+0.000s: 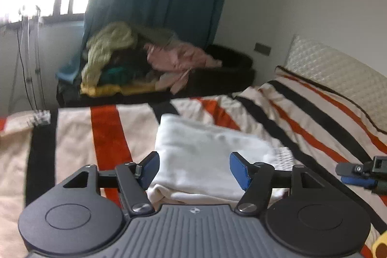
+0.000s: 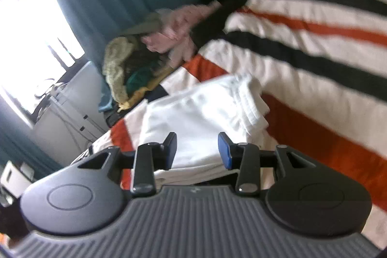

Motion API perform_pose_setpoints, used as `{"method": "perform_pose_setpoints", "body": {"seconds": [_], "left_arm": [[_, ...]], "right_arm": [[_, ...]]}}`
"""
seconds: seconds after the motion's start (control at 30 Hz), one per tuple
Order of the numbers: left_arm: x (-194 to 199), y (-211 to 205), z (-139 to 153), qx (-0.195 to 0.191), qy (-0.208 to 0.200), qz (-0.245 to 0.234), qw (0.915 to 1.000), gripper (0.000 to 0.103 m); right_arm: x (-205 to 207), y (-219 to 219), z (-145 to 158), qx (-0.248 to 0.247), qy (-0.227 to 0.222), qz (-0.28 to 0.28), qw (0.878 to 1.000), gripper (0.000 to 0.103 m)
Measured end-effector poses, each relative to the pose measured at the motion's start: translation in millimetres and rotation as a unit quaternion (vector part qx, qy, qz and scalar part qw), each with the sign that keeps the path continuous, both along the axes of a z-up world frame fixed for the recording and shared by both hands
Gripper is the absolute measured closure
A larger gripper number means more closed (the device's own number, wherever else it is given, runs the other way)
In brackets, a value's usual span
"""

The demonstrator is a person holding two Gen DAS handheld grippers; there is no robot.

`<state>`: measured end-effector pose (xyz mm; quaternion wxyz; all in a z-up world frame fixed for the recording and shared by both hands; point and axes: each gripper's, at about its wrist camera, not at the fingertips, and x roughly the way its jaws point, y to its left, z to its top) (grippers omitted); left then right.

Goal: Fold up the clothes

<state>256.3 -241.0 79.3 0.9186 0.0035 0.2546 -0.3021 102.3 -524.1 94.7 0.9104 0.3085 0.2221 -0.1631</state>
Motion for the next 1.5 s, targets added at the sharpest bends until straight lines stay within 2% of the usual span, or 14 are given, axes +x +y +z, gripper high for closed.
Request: {"method": "perform_pose_setpoints", "body": {"seconds": [0.1, 0.13, 0.2, 0.23, 0.3, 0.33, 0.37, 0.6, 0.73, 0.87, 0.97, 1.13, 1.23, 1.5], "left_arm": [[-42, 13, 33, -0.005, -0.029, 0.000, 0.9996, 0.019], [-54, 18, 42, -0.008, -0.035, -0.002, 0.9993, 0.017], [-81, 30, 59, -0.004, -0.049, -0.001, 0.9988, 0.002], [-94, 36, 66, -0.001, -0.058, -0.002, 0.9983, 0.000], [-117, 48, 76, 0.007, -0.073, -0.003, 0.9973, 0.000], [-129, 54, 79, 0.011, -0.078, -0.001, 0.9969, 0.000], [-138, 61, 80, 0.010, -0.080, 0.001, 0.9968, 0.000], [-196, 105, 74, -0.011, -0.085, 0.014, 0.9962, 0.000], [-217, 122, 52, -0.013, -0.081, 0.020, 0.9965, 0.000], [-230, 128, 29, -0.002, -0.100, 0.028, 0.9946, 0.000], [-231, 131, 15, 0.000, -0.110, 0.028, 0.9936, 0.000], [-224, 132, -8, -0.008, -0.115, 0.040, 0.9925, 0.000], [-215, 129, -23, 0.002, -0.111, 0.041, 0.9930, 0.000], [-205, 127, -52, 0.016, -0.093, 0.040, 0.9948, 0.000]], "right_arm": [[-24, 23, 27, -0.042, -0.018, 0.024, 0.999, 0.062], [-34, 31, 34, -0.056, -0.022, 0.029, 0.998, 0.062], [-53, 48, 48, -0.084, -0.028, 0.037, 0.995, 0.059], [-62, 56, 53, -0.098, -0.029, 0.037, 0.994, 0.054], [-79, 69, 61, -0.120, -0.039, 0.035, 0.991, 0.023], [-88, 74, 62, -0.128, -0.045, 0.034, 0.990, 0.015], [-96, 80, 63, -0.136, -0.052, 0.033, 0.989, 0.012], [-132, 108, 48, -0.157, -0.067, 0.040, 0.985, 0.013], [-141, 125, 27, -0.176, -0.068, 0.045, 0.981, 0.013], [-143, 140, 2, -0.209, -0.070, 0.036, 0.975, 0.013], [-142, 150, -17, -0.241, -0.073, 0.026, 0.967, 0.013], [-131, 153, -39, -0.223, -0.069, 0.027, 0.972, 0.013], [-125, 154, -52, -0.215, -0.067, 0.022, 0.974, 0.013], [-110, 160, -70, -0.225, -0.043, 0.011, 0.973, 0.013]]}}
